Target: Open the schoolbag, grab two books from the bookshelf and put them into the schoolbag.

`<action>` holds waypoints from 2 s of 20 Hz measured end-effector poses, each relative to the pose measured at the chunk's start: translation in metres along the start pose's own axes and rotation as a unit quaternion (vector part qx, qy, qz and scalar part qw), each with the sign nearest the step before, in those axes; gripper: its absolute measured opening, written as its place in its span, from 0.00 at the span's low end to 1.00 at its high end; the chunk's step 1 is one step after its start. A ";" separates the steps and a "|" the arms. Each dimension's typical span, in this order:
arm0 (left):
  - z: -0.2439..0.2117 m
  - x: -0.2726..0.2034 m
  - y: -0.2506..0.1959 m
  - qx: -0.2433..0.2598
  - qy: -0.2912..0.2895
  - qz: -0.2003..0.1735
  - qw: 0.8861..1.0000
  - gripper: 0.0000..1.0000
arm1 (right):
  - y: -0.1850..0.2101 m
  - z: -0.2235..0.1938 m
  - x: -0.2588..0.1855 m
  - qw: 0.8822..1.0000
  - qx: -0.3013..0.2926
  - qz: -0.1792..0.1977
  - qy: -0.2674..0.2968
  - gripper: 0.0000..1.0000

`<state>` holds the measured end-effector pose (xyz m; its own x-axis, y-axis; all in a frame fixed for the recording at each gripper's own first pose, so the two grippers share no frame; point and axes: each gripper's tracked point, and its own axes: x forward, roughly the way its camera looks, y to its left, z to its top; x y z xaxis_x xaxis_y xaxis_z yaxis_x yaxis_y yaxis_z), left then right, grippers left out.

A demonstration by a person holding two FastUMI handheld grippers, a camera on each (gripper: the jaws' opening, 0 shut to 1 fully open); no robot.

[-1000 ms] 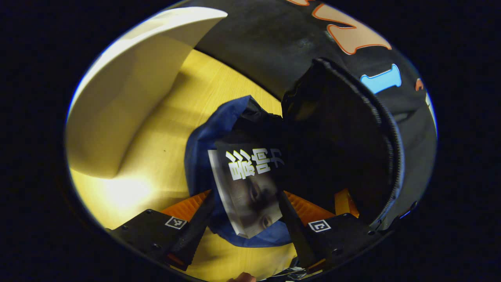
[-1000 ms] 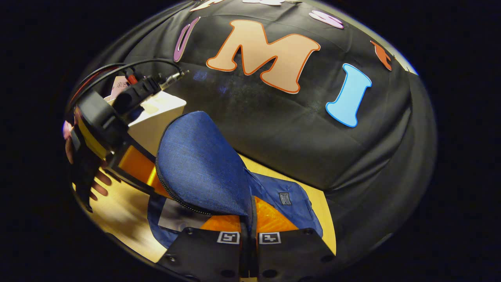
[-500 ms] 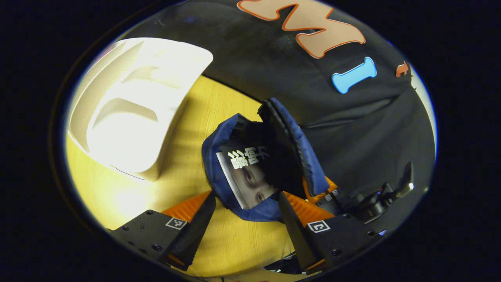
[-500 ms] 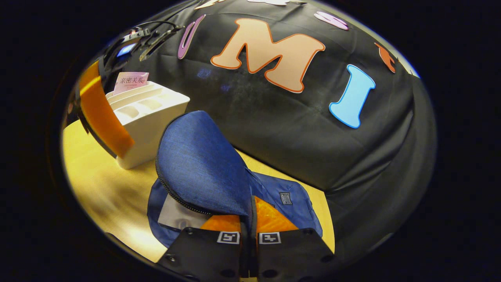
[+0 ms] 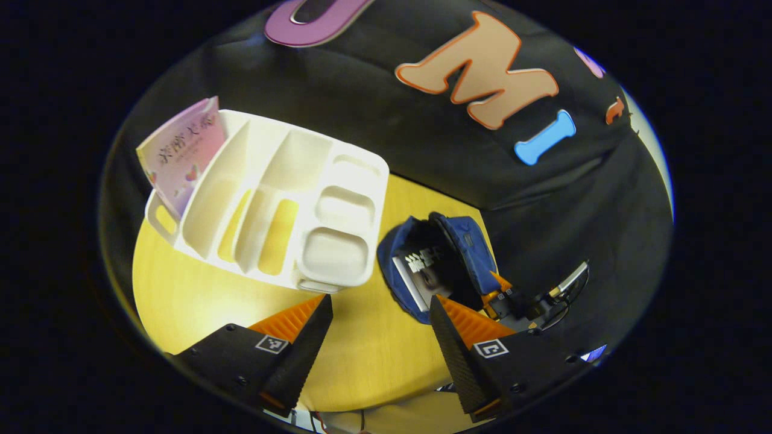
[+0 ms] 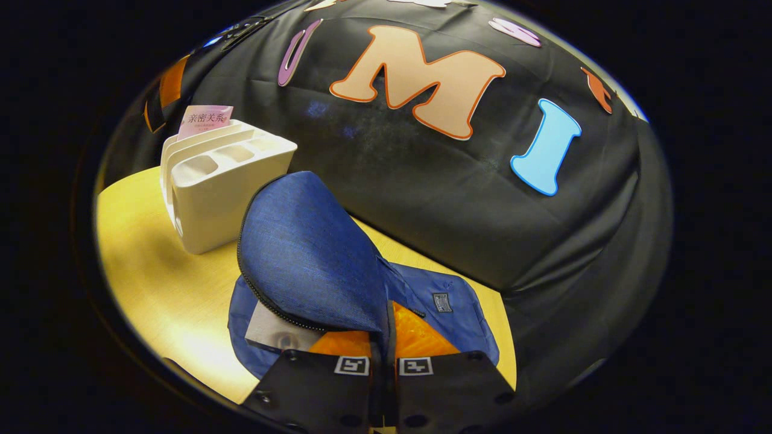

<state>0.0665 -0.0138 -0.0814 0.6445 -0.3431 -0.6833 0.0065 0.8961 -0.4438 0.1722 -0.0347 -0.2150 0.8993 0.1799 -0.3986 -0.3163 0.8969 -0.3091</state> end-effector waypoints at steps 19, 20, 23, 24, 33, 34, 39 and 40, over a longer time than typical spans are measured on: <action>0.156 -0.066 0.230 0.002 -0.035 0.197 0.980 0.93 | 0.012 -0.012 0.006 0.999 -0.008 -0.027 0.041 0.04; 0.156 -0.059 0.230 0.002 -0.022 0.201 0.979 0.94 | 0.012 -0.013 0.006 0.999 -0.008 -0.030 0.044 0.04; 0.168 -0.035 0.232 0.044 -0.012 0.206 0.978 0.93 | 0.013 -0.014 0.006 0.998 -0.013 -0.041 0.051 0.04; 0.171 -0.028 0.236 0.060 -0.001 0.204 0.977 0.93 | 0.013 -0.014 0.006 0.997 -0.016 -0.044 0.053 0.04; 0.175 0.025 0.238 0.105 0.057 0.188 0.975 0.87 | 0.016 -0.018 -0.003 0.995 -0.024 -0.065 0.065 0.04; 0.173 0.029 0.237 0.107 0.068 0.186 0.974 0.86 | 0.017 -0.018 -0.004 0.995 -0.027 -0.066 0.066 0.04; 0.160 0.046 0.238 0.108 0.113 0.193 0.969 0.62 | 0.019 -0.018 -0.004 0.995 -0.031 -0.071 0.068 0.06; 0.157 0.049 0.236 0.109 0.118 0.191 0.968 0.61 | 0.019 -0.018 -0.004 0.995 -0.030 -0.072 0.068 0.02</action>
<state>0.2198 0.2254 -0.1286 0.4384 -0.0063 -0.8988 -0.0208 0.9996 -0.0171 0.1575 -0.0258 -0.2344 0.8887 -0.0092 -0.4583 -0.2077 0.8833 -0.4204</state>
